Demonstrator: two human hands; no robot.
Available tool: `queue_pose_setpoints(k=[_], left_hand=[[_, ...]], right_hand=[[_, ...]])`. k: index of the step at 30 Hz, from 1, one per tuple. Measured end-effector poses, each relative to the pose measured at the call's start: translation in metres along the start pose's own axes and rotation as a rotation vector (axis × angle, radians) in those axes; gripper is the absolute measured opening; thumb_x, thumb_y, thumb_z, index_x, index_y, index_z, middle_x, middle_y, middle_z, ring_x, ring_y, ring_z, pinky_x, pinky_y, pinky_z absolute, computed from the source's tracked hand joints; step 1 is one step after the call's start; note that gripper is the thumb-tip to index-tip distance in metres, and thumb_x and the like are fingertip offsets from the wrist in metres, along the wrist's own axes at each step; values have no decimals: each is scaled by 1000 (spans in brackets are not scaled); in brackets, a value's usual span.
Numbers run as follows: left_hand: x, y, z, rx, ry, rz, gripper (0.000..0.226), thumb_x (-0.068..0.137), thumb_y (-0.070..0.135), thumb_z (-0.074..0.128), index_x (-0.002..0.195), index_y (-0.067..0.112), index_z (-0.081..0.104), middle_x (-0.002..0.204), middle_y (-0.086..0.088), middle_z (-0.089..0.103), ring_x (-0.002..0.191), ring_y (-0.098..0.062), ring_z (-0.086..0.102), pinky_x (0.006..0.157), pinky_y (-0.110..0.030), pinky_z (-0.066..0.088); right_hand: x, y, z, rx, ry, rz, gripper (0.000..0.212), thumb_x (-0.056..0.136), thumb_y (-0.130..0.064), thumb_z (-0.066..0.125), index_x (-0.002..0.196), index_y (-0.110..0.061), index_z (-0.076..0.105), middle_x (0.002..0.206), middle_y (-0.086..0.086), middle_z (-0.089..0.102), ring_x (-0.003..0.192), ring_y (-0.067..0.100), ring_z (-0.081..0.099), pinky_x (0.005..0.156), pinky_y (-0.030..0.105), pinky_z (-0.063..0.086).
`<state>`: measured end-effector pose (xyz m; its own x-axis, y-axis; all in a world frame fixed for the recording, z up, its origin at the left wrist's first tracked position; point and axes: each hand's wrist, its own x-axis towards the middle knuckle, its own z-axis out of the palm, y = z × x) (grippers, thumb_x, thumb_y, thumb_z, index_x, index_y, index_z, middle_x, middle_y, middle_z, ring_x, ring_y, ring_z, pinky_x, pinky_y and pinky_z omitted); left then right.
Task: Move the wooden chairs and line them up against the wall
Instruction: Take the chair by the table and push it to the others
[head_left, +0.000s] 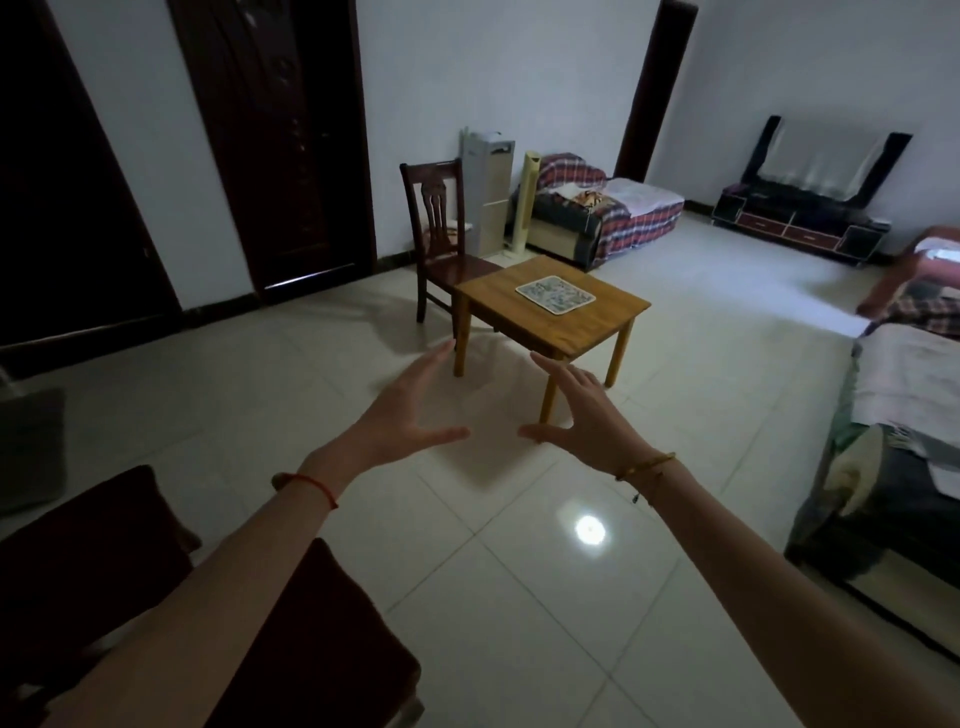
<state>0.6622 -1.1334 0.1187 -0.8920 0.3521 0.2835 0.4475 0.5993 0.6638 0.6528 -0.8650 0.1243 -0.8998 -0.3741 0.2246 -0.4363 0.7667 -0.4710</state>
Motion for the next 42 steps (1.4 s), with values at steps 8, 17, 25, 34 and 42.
queue_pose_setpoints(k=[8, 17, 25, 34, 42], left_hand=[[168, -46, 36, -50, 87, -23, 95, 83, 37, 77, 157, 31, 18, 150, 22, 21, 135, 4, 22, 109, -21, 25], [370, -119, 11, -45, 194, -82, 76, 85, 44, 72, 151, 28, 38, 153, 5, 43, 139, -8, 39, 113, -31, 35], [559, -213, -18, -516, 352, -226, 72, 87, 45, 70, 150, 32, 38, 144, 14, 53, 129, 1, 51, 114, -40, 39], [746, -365, -112, -602, 469, -284, 75, 81, 48, 73, 148, 36, 41, 143, 16, 55, 131, -4, 52, 116, -46, 35], [909, -565, -221, -625, 465, -258, 67, 75, 55, 75, 136, 45, 50, 139, 13, 59, 129, -7, 54, 113, -44, 40]], right_hand=[[141, 132, -31, -45, -38, -28, 94, 76, -67, 51, 155, -28, 17, 160, 6, 26, 145, 30, 25, 112, 55, 35], [342, 245, -71, 1, 17, -70, 64, 85, -58, 53, 140, -28, 41, 132, -1, 58, 120, 16, 54, 101, 41, 48], [562, 318, -60, 693, 12, -15, 45, 86, -58, 50, 129, -45, 47, 126, -22, 58, 121, 3, 56, 92, 25, 52], [850, 354, -27, 951, -16, 12, 48, 91, -46, 52, 137, -32, 49, 134, -3, 59, 118, 16, 62, 93, 37, 55], [1111, 375, 64, 939, -25, 32, 61, 88, -49, 51, 143, -22, 46, 134, -1, 59, 118, 11, 61, 87, 28, 57]])
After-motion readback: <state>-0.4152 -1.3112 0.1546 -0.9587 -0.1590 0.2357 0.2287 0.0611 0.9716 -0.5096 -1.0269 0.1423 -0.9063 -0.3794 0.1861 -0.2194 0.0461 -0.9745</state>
